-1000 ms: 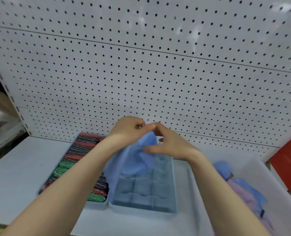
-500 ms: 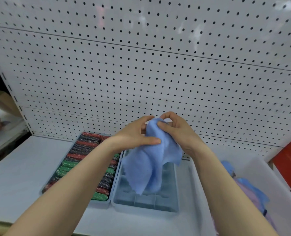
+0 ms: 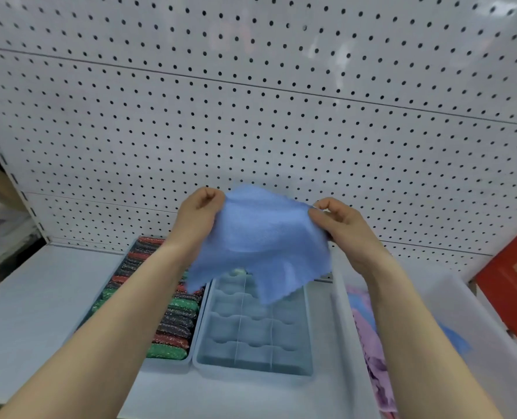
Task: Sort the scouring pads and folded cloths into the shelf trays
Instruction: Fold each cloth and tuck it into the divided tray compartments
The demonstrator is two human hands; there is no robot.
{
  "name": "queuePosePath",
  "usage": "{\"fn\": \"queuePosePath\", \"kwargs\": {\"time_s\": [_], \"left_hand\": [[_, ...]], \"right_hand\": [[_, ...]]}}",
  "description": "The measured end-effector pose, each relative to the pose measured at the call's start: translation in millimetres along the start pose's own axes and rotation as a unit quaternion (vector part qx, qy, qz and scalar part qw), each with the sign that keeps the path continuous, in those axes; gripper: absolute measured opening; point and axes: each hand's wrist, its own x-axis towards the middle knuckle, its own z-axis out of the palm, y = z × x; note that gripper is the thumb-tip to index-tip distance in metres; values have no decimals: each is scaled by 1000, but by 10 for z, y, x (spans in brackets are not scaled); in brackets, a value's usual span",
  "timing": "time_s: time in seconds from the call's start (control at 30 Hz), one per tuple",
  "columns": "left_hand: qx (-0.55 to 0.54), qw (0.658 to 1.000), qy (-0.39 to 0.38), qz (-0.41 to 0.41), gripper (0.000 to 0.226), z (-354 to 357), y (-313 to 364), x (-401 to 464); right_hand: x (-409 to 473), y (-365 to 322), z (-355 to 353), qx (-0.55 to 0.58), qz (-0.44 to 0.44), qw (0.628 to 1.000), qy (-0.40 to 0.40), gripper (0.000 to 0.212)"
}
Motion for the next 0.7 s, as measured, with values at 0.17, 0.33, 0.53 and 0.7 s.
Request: {"fn": "queuePosePath", "kwargs": {"time_s": [0.17, 0.33, 0.53, 0.7], "left_hand": [[44, 997, -56, 40, 3, 40, -75, -18], [57, 993, -95, 43, 8, -5, -34, -51], [97, 982, -133, 89, 17, 109, 112, -93], [158, 967, -154, 128, 9, 341, 131, -197]], "right_hand": [[68, -126, 9, -27, -10, 999, 26, 26], [102, -171, -53, -42, -9, 999, 28, 23], [70, -210, 99, -265, 5, 955, -134, 54], [79, -123, 484, -63, -51, 988, -128, 8]]}}
